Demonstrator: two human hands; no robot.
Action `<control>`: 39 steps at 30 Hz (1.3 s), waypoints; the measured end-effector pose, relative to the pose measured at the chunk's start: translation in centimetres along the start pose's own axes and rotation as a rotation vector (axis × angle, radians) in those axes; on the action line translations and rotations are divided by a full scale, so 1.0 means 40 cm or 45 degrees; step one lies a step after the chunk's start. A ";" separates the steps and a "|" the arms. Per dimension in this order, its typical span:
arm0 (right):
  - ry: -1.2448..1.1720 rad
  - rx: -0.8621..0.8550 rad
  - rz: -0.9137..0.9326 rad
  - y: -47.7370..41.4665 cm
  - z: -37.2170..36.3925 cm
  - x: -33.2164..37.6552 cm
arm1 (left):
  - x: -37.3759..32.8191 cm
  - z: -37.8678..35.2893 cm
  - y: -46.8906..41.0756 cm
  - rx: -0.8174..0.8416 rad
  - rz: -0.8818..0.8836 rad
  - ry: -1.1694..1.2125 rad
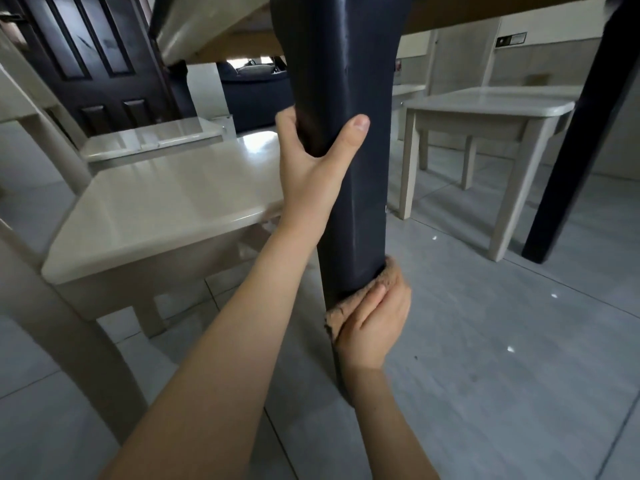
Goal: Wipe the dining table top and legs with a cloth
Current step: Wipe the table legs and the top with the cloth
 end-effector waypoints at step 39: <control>0.263 0.818 -1.090 -0.802 0.688 0.901 | -0.839 0.186 0.498 0.127 1.428 -0.765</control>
Point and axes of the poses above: each hand's wrist, its own y-axis away from the middle knuckle, its own z-axis out of the back of the hand, x = y × z, the point moved 8 cm from there along -y, towards the middle knuckle, and after that the axes turned 15 degrees about z, right-handed, at the moved point
